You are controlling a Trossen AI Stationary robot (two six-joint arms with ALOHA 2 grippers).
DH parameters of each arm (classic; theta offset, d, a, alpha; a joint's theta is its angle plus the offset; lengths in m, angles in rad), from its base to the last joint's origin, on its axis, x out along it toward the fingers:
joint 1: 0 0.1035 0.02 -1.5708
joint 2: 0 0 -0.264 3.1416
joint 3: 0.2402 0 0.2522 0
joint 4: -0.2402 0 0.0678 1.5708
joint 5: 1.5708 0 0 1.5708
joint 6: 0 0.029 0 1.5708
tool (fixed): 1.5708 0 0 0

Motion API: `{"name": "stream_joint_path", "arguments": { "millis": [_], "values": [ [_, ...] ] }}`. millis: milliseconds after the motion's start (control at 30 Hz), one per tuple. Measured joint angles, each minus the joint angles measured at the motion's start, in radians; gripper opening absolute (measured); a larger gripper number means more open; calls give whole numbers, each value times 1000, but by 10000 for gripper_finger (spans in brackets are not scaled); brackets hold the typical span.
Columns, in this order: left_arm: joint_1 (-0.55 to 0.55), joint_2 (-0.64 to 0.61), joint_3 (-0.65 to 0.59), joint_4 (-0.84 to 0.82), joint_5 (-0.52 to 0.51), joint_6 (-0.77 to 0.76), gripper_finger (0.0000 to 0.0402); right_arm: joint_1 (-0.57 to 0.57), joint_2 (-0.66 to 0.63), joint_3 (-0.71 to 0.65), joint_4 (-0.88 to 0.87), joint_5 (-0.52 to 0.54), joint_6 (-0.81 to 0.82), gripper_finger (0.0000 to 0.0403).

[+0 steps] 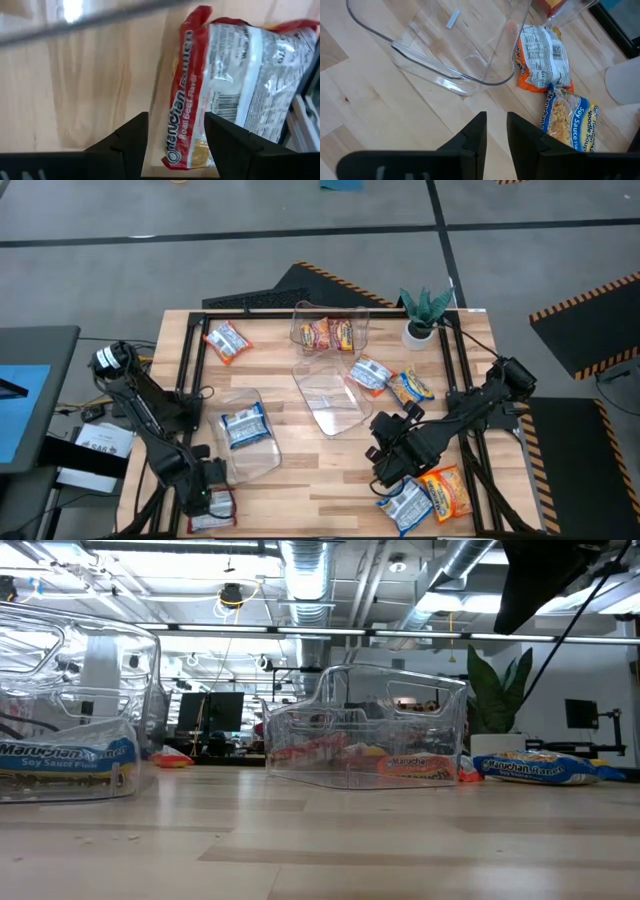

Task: Sort Maruchan noodles
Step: Put the red noodle pack into the top transparent bin

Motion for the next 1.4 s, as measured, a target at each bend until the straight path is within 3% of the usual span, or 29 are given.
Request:
{"name": "stream_joint_path", "arguments": {
  "millis": [233, 467, 767, 900, 1067, 1400],
  "values": [
    [-65, 0, -1, 37, -112, -104, 180, 0, 0, 0, -1, 3, 0, 99],
    [-66, -2, -132, 259, -44, -132, 180, 0, 0, 0, 1, 3, 0, 99],
    [-63, -5, -158, 290, -28, -87, 177, 0, 0, 0, 2, 3, 0, 99],
    [-52, -4, -158, 269, -29, -86, 134, 0, 0, 0, 3, 4, 0, 99],
    [-48, -6, -151, 248, -27, -85, 19, 0, 0, 0, 2, 4, 0, 99],
    [-23, -119, -104, 157, -46, -28, 0, 0, 0, 0, 0, 5, 0, 99]
  ]
}}
